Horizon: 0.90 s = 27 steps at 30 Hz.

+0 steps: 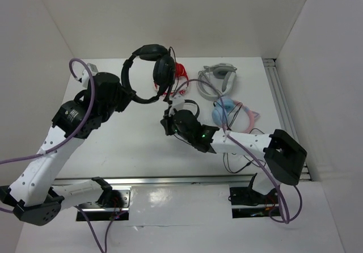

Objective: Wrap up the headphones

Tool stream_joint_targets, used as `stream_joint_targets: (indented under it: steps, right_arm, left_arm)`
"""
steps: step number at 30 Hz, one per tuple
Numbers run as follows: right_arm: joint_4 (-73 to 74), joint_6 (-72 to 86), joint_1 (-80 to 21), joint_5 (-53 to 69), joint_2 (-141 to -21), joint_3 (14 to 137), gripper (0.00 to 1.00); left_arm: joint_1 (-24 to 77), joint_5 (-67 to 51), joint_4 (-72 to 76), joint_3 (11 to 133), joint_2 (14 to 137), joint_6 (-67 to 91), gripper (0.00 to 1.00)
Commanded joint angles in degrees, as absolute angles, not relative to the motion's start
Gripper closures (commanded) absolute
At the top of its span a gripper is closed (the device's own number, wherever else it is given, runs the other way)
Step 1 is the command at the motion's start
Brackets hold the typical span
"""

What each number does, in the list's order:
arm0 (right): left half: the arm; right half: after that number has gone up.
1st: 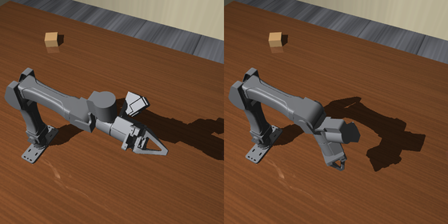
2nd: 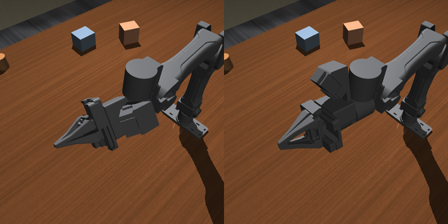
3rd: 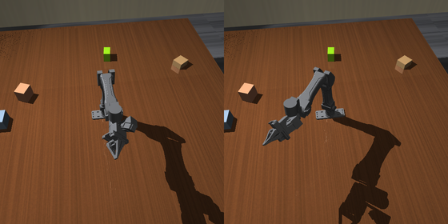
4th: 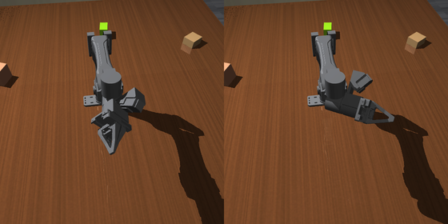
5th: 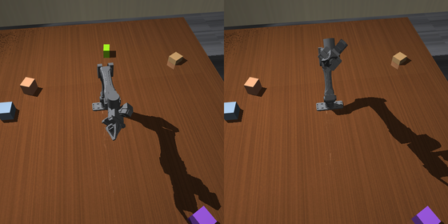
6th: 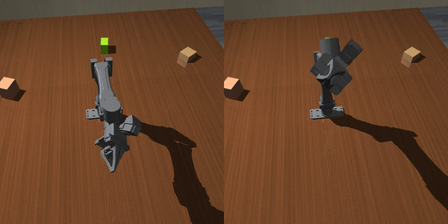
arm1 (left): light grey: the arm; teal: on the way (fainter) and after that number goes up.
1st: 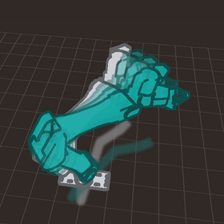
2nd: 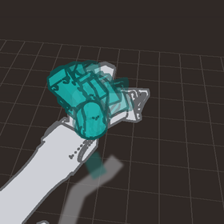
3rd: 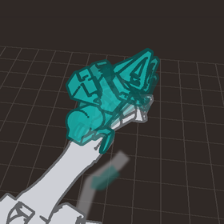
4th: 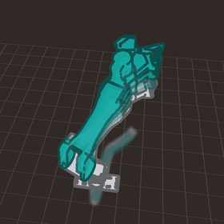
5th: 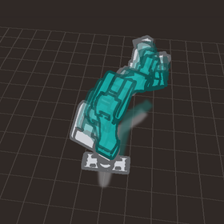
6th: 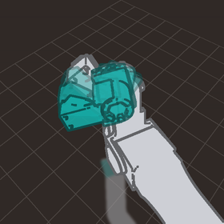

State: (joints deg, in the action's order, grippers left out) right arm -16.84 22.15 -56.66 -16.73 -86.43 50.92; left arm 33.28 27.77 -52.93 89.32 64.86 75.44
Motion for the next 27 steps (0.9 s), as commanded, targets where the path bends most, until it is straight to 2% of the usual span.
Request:
stream_joint_targets:
  steps: [1, 4, 8, 15, 21, 27]
  right_arm:
    - [-8.45, 14.95, -61.07, -14.34, -89.55, 58.26, 1.00]
    - [-6.94, 11.17, -64.51, -9.51, -89.57, 59.85, 1.00]
    - [-6.94, 5.99, -67.14, 3.75, -86.67, 58.80, 1.00]
    - [-8.35, 4.04, -69.70, 7.37, -81.39, 54.93, 1.00]
    - [-6.42, 0.89, -70.22, 20.19, -84.54, 56.95, 1.00]
    - [-5.89, 0.88, -70.75, 16.62, -92.19, 60.91, 1.00]
  left_arm:
    - [31.74, 29.52, -42.36, 85.88, 61.79, 79.45, 1.00]
    - [30.42, 32.25, -41.84, 84.47, 62.31, 78.76, 1.00]
    - [27.26, 37.25, -41.84, 82.18, 62.84, 76.92, 1.00]
    - [21.11, 37.63, -41.84, 77.70, 61.88, 75.67, 1.00]
    - [19.51, 36.91, -41.84, 76.90, 61.78, 75.67, 1.00]
    - [18.98, 33.23, -41.84, 76.90, 61.26, 76.20, 1.00]
